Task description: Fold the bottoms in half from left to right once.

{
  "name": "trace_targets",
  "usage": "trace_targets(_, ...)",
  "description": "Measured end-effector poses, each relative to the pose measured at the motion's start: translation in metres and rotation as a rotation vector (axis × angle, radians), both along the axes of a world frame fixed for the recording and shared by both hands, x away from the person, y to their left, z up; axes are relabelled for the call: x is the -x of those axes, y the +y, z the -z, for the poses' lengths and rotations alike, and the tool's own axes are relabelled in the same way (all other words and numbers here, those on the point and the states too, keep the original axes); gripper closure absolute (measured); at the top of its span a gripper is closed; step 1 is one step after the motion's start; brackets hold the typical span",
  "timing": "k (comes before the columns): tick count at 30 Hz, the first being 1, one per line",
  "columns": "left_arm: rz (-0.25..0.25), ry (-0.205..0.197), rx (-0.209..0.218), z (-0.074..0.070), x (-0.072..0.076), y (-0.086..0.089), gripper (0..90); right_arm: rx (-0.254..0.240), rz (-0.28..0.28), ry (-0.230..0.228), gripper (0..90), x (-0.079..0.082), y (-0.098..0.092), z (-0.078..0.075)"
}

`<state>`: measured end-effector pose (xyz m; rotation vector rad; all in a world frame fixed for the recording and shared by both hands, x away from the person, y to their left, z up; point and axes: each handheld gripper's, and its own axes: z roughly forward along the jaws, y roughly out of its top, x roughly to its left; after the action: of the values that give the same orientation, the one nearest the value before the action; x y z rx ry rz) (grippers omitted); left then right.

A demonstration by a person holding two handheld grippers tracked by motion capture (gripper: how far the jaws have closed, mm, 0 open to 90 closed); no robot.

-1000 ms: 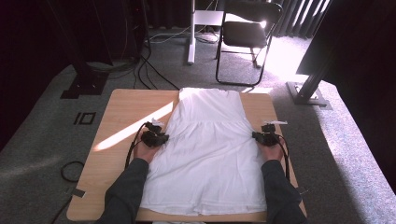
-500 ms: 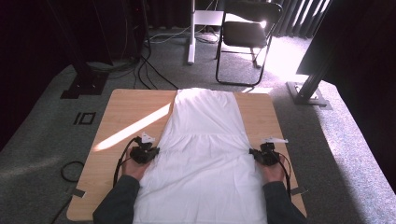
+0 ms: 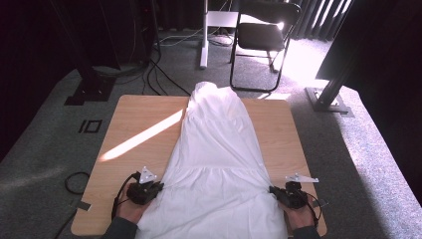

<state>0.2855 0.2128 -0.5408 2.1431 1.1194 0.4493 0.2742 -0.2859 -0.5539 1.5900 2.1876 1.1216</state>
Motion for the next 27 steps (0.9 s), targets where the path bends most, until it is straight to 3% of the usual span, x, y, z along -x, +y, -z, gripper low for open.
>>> trace_targets(1,-0.017,-0.009,0.033,-0.003,-0.003,0.003,70.8,-0.005,-0.005,-0.032,70.7,0.000,0.000,-0.004)
trace_targets(3,-0.046,-0.027,0.089,-0.009,-0.011,0.009,62.0,-0.006,0.001,-0.086,62.7,-0.006,0.001,-0.016)
trace_targets(7,-0.064,-0.052,0.113,-0.022,-0.032,0.012,54.7,-0.004,-0.033,-0.177,56.6,-0.037,0.010,-0.041)
trace_targets(9,-0.063,-0.053,0.117,-0.027,-0.044,0.011,52.2,0.009,-0.059,-0.193,56.1,-0.061,0.019,-0.048)
trace_targets(12,-0.059,-0.058,0.119,-0.029,-0.062,0.007,52.2,0.008,-0.084,-0.154,56.0,-0.101,0.036,-0.049)
trace_targets(13,-0.059,-0.058,0.119,-0.029,-0.062,0.007,52.3,0.013,-0.093,-0.139,55.3,-0.113,0.043,-0.047)
trace_targets(14,-0.062,-0.039,0.123,-0.026,-0.075,0.005,52.3,0.020,-0.099,-0.117,54.4,-0.127,0.050,-0.043)
trace_targets(16,-0.065,-0.042,0.130,-0.023,-0.081,0.002,52.3,0.019,-0.101,-0.098,53.5,-0.135,0.055,-0.040)
trace_targets(18,-0.065,-0.039,0.128,-0.021,-0.085,0.001,52.3,0.037,-0.096,-0.059,51.5,-0.154,0.066,-0.031)
trace_targets(19,-0.059,-0.015,0.120,-0.013,-0.093,-0.007,52.2,0.047,-0.088,-0.035,49.7,-0.166,0.072,-0.023)
trace_targets(22,-0.032,-0.005,0.092,-0.007,-0.098,-0.017,51.9,0.055,-0.112,-0.001,53.6,-0.173,0.079,-0.013)
trace_targets(24,-0.024,0.002,0.079,-0.004,-0.100,-0.022,51.4,0.065,-0.148,-0.007,75.0,-0.172,0.083,-0.011)
trace_targets(25,-0.023,0.007,0.075,-0.003,-0.101,-0.024,51.4,0.096,-0.158,-0.018,85.2,-0.170,0.085,-0.013)
trace_targets(26,-0.023,0.007,0.075,-0.003,-0.101,-0.024,51.4,0.131,-0.150,-0.035,89.2,-0.167,0.087,-0.017)
trace_targets(27,-0.023,0.013,0.072,-0.002,-0.101,-0.026,51.4,0.129,-0.149,-0.064,89.6,-0.165,0.085,-0.022)
